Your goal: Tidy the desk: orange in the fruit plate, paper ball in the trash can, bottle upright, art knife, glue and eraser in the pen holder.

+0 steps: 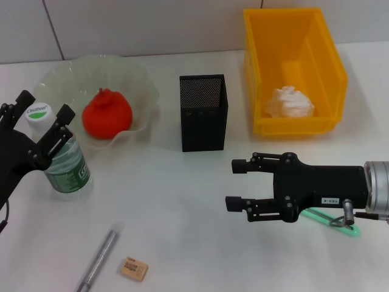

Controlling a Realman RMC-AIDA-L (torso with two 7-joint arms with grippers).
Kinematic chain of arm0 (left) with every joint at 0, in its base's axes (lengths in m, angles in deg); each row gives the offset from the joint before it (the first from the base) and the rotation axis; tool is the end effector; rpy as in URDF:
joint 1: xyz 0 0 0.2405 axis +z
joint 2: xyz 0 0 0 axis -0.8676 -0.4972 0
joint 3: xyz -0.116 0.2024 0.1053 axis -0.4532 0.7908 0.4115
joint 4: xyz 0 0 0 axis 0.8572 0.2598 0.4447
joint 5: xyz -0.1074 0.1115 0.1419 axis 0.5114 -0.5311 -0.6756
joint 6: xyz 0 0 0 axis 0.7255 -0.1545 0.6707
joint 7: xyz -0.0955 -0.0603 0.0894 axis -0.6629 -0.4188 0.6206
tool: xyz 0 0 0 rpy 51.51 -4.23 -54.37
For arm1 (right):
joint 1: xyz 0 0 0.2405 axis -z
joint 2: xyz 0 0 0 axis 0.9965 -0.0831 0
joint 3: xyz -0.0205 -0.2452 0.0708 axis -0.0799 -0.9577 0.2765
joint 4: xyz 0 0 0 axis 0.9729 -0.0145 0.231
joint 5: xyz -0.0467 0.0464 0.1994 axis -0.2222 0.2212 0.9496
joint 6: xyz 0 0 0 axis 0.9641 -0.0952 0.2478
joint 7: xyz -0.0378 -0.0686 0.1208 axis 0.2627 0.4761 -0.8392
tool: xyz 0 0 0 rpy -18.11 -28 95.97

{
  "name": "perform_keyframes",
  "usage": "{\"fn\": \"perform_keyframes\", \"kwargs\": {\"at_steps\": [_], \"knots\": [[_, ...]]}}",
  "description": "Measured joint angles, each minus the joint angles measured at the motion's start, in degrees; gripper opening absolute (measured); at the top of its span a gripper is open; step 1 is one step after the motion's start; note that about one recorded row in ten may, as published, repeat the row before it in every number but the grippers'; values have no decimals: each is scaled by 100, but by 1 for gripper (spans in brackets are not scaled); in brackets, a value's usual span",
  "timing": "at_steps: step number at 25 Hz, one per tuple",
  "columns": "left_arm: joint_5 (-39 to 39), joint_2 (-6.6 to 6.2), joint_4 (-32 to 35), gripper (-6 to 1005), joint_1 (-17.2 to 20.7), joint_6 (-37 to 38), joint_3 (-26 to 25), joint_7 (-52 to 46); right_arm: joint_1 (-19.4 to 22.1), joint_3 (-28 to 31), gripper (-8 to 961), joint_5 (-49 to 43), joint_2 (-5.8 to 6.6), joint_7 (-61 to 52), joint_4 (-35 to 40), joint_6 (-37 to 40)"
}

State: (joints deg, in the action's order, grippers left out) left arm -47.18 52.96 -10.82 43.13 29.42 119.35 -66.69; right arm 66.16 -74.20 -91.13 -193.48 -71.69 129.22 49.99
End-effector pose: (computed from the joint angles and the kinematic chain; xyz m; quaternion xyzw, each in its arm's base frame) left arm -0.2999 0.2744 -0.0137 -0.7633 -0.1720 -0.4449 0.4357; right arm 0.2546 0.2830 -0.0169 -0.9386 0.1656 0.2901 0.0868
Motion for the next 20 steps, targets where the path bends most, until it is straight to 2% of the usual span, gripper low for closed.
{"fn": "perform_keyframes", "kwargs": {"at_steps": [11, 14, 20], "knots": [[54, -10, 27, 818, 65, 227, -168, 359, 0, 0, 766, 0, 0, -2, 1, 1], [40, -43, 29, 818, 108, 651, -301, 443, 2, 0, 766, 0, 0, -4, 1, 0], [-14, -44, 28, 818, 160, 1235, -217, 683, 9, 0, 767, 0, 0, -7, 1, 0]]}}
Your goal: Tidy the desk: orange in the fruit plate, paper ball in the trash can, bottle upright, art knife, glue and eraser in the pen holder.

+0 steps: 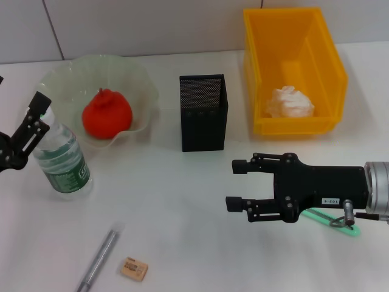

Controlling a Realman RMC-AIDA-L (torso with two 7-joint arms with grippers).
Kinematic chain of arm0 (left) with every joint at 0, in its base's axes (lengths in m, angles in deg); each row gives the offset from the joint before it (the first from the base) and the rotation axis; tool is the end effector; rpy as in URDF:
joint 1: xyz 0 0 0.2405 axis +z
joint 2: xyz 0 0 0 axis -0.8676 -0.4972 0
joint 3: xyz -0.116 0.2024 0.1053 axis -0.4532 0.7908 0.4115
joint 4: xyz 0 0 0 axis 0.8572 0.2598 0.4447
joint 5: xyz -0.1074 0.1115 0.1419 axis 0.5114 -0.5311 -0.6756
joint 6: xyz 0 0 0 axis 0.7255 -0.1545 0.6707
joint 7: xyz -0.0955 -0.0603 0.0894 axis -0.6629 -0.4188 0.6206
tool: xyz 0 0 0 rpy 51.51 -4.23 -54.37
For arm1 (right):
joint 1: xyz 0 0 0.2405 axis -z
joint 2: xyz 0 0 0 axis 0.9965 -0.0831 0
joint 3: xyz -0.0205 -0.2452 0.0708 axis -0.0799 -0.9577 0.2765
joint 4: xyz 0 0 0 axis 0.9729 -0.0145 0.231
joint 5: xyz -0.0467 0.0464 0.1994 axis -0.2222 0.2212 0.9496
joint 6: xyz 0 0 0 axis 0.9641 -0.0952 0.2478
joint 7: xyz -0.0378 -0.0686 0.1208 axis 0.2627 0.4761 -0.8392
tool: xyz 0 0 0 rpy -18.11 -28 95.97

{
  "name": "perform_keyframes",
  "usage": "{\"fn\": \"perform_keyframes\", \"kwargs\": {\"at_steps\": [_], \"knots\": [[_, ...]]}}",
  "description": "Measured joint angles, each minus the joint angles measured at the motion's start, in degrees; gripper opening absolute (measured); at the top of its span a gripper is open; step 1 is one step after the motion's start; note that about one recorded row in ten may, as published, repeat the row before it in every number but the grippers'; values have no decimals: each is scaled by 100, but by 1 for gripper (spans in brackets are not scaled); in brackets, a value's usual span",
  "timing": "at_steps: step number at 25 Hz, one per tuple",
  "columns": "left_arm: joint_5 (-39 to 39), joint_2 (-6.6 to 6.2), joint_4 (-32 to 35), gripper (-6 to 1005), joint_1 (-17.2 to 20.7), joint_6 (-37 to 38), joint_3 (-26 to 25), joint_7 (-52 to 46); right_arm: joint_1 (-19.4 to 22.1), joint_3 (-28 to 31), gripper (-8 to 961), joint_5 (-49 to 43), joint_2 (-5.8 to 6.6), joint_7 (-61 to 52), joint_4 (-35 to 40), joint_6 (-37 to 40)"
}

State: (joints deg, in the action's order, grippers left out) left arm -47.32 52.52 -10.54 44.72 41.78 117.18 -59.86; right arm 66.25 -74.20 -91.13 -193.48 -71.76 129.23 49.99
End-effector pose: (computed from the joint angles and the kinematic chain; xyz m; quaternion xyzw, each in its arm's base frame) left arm -0.2874 0.2552 0.0096 -0.7366 -0.0688 -0.4900 0.4611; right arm 0.2550 0.2827 -0.0168 -0.9384 0.1668 0.2900 0.0869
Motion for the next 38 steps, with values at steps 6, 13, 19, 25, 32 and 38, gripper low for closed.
{"fn": "perform_keyframes", "kwargs": {"at_steps": [6, 13, 19, 25, 32, 38], "knots": [[-498, 1, -5, 818, -27, 159, 78, -53, 0, 5, 767, 0, 5, -1, 12, -9], [-1482, -1, 6, 818, -223, 91, 71, -17, 50, 60, 767, 0, 30, -2, 77, -22], [-1951, -5, 9, 818, -284, -191, 73, -70, 223, 165, 766, -87, 73, -80, 328, -37], [-2255, -7, 7, 818, -315, -475, 76, -156, 387, 597, 766, -520, 80, -308, 665, 38], [-2689, 2, 8, 817, -389, -829, 82, -380, 441, 1012, 767, -1242, 68, -913, 1109, 74], [-3179, 6, 58, 817, -504, -1078, 81, -709, 377, 1113, 767, -1548, 109, -1319, 1485, 83]]}}
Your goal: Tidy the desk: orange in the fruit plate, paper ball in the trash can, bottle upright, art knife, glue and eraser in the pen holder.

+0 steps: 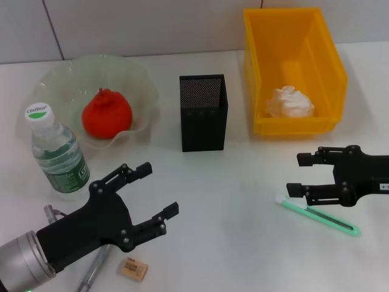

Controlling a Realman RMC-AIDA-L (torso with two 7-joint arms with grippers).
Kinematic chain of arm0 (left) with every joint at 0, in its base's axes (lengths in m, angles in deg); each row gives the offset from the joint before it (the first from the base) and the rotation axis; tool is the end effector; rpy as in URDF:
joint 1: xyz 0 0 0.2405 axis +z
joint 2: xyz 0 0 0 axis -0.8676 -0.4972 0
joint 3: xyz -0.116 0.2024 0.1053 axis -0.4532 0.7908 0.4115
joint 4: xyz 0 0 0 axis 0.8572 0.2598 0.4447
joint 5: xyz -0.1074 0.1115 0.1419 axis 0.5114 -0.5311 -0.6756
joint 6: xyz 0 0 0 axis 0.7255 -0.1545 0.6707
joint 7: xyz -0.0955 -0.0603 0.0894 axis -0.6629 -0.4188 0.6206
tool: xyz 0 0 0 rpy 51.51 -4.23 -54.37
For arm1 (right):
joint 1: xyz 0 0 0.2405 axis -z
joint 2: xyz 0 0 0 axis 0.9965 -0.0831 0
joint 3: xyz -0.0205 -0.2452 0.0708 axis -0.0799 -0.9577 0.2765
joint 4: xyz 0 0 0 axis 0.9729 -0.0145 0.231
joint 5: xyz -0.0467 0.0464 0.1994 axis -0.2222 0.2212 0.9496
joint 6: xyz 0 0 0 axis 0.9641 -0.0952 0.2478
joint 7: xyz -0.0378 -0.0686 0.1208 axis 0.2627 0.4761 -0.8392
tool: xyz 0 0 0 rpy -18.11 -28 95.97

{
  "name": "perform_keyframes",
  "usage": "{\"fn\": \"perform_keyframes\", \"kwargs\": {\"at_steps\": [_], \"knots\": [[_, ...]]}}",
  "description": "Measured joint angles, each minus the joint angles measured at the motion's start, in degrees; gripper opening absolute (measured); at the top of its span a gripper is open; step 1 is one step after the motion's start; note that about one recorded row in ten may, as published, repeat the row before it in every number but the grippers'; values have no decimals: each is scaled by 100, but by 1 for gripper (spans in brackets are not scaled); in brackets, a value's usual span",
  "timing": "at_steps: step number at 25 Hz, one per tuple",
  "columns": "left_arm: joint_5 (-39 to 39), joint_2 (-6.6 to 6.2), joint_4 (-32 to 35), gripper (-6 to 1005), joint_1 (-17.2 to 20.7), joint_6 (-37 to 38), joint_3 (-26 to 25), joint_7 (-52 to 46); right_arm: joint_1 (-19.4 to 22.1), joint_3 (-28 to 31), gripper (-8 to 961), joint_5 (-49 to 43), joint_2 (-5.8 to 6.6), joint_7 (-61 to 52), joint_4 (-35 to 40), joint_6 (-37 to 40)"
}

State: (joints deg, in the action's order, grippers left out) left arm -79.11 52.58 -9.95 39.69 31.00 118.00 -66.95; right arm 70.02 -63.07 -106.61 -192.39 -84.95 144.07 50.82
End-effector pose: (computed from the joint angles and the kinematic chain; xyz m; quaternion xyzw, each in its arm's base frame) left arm -0.2730 0.2459 -0.0669 -0.8973 -0.0726 -0.3783 0.2155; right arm 0.2920 0.2844 0.0404 -0.9422 0.2353 0.1786 0.1582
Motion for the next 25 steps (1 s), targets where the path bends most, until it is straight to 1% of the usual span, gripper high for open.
{"fn": "perform_keyframes", "kwargs": {"at_steps": [5, 6, 8, 10, 11, 13, 16, 17, 18, 22, 25], "knots": [[-81, -10, 115, 817, -7, -247, -3, -206, -129, -4, 767, -337, -2, -294, 218, -7], [-110, -30, 159, 817, -12, -291, -9, -272, -191, -10, 767, -535, -30, -401, 330, -5], [-142, -39, 169, 817, -18, -297, -13, -286, -213, -23, 766, -596, -41, -446, 377, -5], [-347, -112, 239, 817, -56, -331, -43, -399, -250, -48, 766, -678, -45, -553, 486, 0], [-548, -176, 344, 817, -72, -360, -56, -556, -304, -68, 766, -833, -46, -759, 648, 13], [-646, -201, 405, 817, -74, -369, -60, -646, -335, -75, 766, -926, -47, -870, 742, 27], [-646, -201, 405, 817, -74, -369, -60, -646, -489, -90, 766, -1344, -50, -1323, 1172, 223], [-797, -240, 499, 817, -77, -375, -65, -758, -555, -97, 766, -1489, -53, -1475, 1327, 332], [-1074, -295, 751, 817, -61, -347, -65, -945, -622, -111, 766, -1621, -55, -1647, 1468, 421], [-1207, -305, 848, 817, -62, -326, -56, -1041, -911, -331, 767, -2118, -52, -2288, 1929, 680], [-1383, -274, 900, 817, -100, -322, -71, -1114, -1145, -696, 767, -2629, -43, -2817, 2223, 786]]}}
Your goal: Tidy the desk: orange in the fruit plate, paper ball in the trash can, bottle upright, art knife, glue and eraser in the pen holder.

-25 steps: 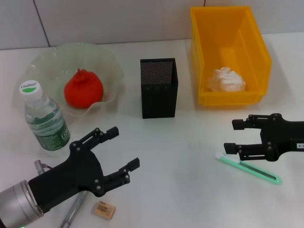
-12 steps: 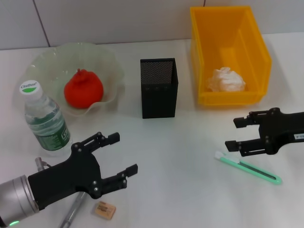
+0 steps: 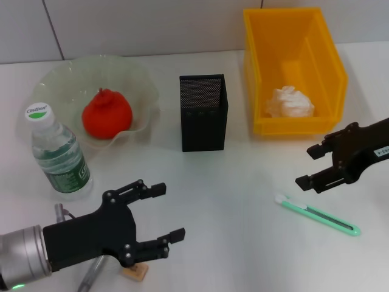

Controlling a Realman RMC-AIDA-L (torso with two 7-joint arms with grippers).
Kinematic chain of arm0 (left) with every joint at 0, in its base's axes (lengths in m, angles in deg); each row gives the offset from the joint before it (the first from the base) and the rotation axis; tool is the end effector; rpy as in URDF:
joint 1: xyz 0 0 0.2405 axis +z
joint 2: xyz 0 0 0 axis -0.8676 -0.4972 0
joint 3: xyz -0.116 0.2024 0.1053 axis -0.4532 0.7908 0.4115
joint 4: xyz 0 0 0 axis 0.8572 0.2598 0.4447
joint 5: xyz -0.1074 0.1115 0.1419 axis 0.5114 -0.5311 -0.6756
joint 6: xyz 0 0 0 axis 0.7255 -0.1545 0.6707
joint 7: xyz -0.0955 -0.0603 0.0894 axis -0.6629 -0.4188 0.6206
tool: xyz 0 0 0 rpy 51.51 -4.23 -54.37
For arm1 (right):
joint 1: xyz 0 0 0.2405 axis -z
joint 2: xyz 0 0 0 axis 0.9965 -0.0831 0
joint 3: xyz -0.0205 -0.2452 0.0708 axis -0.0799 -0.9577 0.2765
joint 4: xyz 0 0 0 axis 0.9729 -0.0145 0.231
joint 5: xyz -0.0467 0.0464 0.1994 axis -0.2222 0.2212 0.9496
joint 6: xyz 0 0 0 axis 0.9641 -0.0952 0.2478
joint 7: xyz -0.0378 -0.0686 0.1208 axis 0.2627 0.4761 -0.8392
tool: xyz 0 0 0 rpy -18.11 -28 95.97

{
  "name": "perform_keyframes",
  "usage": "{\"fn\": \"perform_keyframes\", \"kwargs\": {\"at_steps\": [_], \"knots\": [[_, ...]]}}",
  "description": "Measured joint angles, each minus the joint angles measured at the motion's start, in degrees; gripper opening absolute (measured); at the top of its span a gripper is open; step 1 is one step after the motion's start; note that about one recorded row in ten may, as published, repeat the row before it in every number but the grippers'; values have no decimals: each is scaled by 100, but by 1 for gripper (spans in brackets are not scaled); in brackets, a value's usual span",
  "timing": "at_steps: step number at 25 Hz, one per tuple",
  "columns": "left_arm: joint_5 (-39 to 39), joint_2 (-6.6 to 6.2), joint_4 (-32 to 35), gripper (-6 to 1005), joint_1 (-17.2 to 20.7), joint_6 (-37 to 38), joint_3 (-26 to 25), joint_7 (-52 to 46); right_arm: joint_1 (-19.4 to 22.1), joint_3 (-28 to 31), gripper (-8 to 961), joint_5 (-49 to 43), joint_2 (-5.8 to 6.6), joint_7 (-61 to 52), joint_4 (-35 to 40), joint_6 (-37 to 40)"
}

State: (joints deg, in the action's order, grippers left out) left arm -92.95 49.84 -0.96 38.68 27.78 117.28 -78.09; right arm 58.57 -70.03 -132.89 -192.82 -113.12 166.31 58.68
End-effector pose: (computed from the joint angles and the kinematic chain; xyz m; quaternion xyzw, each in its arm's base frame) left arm -0.2692 0.2567 -0.0628 -0.9382 -0.0547 -0.3197 0.1208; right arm 0.2257 0.3256 0.0627 -0.9572 0.2514 -0.0557 0.1325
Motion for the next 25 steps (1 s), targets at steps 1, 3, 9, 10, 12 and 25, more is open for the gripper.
{"fn": "perform_keyframes", "kwargs": {"at_steps": [1, 3, 9, 10, 12, 25], "knots": [[-17, 6, 12, 817, -9, -2, -2, -9, -66, -105, 767, -158, -1, -131, 66, 39], [-49, 23, 16, 817, -31, -3, 3, -45, -212, -312, 767, -440, -3, -382, 152, 158], [-55, 32, 79, 817, -47, 14, 43, -114, -696, -496, 767, -1065, -1, -820, 225, 680], [-56, 33, 83, 817, -48, 15, 46, -127, -780, -505, 767, -1173, -4, -876, 225, 775], [-62, 45, 88, 817, -52, 15, 50, -143, -954, -580, 766, -1427, -9, -1029, 230, 961], [-354, 144, 167, 817, -67, -38, 6, -302, -1359, -1605, 766, -2230, -14, -1667, 255, 1285]]}}
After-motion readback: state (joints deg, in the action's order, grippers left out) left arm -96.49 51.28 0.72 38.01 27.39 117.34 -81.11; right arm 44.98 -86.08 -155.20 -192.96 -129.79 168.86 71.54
